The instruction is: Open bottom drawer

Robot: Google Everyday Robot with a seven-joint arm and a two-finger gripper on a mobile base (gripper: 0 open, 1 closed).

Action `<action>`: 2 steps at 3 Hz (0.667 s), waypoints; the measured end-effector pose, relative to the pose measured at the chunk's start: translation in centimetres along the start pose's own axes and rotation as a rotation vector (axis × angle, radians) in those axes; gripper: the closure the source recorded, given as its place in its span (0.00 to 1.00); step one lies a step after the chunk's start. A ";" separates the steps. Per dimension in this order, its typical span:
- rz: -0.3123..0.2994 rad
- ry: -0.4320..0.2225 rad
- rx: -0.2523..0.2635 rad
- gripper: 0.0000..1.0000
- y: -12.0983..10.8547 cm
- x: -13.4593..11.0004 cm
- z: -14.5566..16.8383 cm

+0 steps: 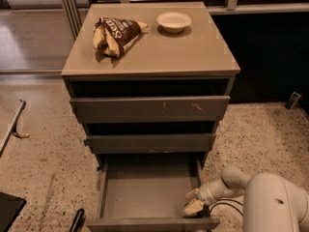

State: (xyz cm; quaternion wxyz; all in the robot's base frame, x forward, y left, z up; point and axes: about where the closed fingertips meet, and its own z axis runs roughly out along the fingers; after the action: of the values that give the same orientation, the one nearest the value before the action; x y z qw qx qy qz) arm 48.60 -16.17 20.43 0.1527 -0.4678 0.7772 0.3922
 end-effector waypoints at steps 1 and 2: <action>0.013 -0.010 0.001 0.65 0.0 0.4 0.8; 0.023 -0.009 -0.012 0.89 0.2 1.3 1.8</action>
Offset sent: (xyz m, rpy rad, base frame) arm -0.0176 0.0042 -0.0300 0.0105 0.0339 -0.0133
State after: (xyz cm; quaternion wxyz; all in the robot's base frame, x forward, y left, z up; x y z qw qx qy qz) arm 47.48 -15.56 18.54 0.1488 -0.4582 0.7793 0.4007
